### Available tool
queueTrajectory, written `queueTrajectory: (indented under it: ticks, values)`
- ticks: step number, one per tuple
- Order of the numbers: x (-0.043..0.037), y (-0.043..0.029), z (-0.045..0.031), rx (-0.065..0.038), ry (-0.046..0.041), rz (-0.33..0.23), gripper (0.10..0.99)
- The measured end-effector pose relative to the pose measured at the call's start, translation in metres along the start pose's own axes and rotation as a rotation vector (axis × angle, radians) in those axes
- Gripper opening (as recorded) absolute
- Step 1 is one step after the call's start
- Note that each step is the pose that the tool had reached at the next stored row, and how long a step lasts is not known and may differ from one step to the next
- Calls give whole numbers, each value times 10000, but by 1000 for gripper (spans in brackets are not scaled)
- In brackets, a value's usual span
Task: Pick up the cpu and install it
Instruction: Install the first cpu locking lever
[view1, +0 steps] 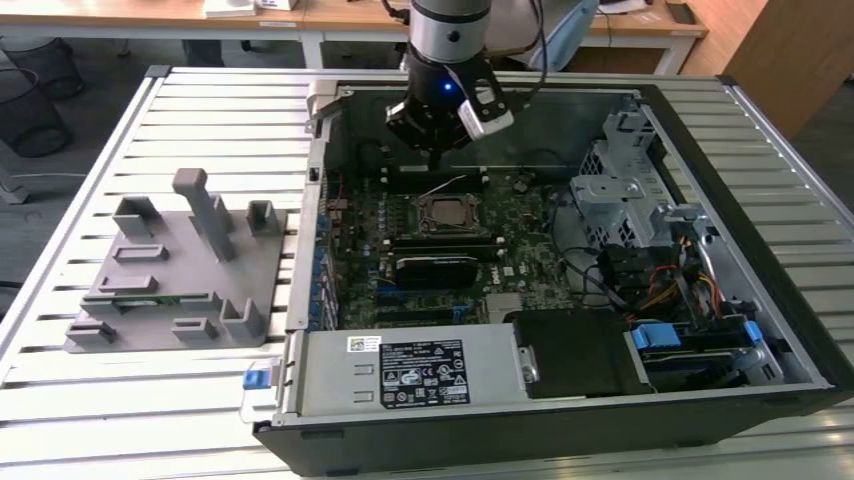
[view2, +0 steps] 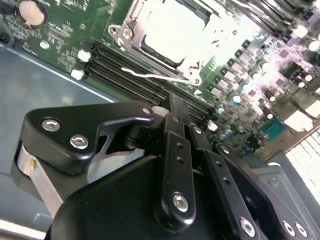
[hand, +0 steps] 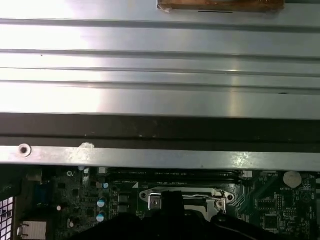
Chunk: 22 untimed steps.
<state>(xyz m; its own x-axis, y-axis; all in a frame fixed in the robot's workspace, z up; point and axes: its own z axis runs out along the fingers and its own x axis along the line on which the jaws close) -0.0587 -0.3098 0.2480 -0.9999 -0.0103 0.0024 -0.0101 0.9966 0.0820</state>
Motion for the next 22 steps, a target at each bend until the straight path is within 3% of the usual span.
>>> queueTrajectory:
  ticks: [4, 9, 13, 22]
  values:
    - [-98, -5, 42, 5, 0, -1, 106]
    - [-104, -10, 112, 6, 21, -303, 106]
    - [-105, -11, 124, 18, 23, -394, 106]
    - [-188, -15, 162, 17, 22, -395, 106]
